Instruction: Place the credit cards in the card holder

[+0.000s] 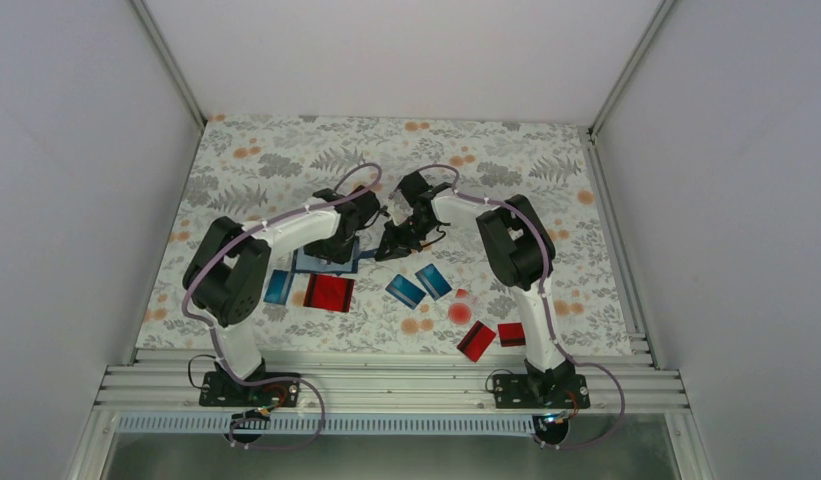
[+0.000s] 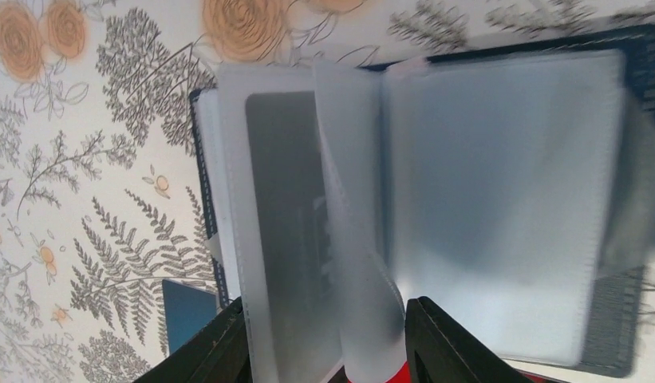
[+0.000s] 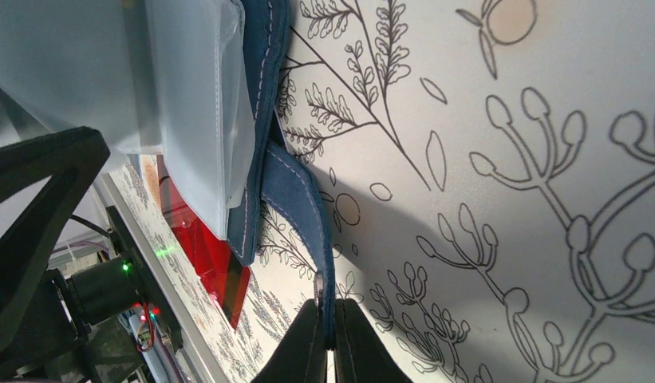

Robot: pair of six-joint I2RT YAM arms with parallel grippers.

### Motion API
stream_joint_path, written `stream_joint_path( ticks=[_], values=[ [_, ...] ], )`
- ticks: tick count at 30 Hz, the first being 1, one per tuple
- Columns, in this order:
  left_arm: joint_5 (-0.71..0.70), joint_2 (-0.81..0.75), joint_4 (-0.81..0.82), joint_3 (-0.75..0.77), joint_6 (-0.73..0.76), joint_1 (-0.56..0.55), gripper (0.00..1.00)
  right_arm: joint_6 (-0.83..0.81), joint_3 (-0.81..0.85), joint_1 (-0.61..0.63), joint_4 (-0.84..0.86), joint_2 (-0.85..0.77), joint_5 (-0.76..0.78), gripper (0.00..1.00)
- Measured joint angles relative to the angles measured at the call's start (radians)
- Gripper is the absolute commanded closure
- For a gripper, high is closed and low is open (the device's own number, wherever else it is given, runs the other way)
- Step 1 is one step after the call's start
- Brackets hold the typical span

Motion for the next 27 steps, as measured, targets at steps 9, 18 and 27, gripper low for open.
stream_joint_path(
  ticks=[9,18,27],
  values=[
    [0.001,-0.053,0.041,-0.099,0.008,0.124,0.54,0.0,0.0,0.0,0.0,0.0,0.003,0.96],
    [0.032,-0.081,0.067,-0.147,0.028,0.238,0.54,0.005,0.0,-0.008,-0.004,0.0,0.024,0.96],
    [0.198,-0.208,0.06,-0.012,0.06,0.222,0.54,0.019,0.0,-0.031,-0.024,-0.015,0.068,0.96]
  ],
)
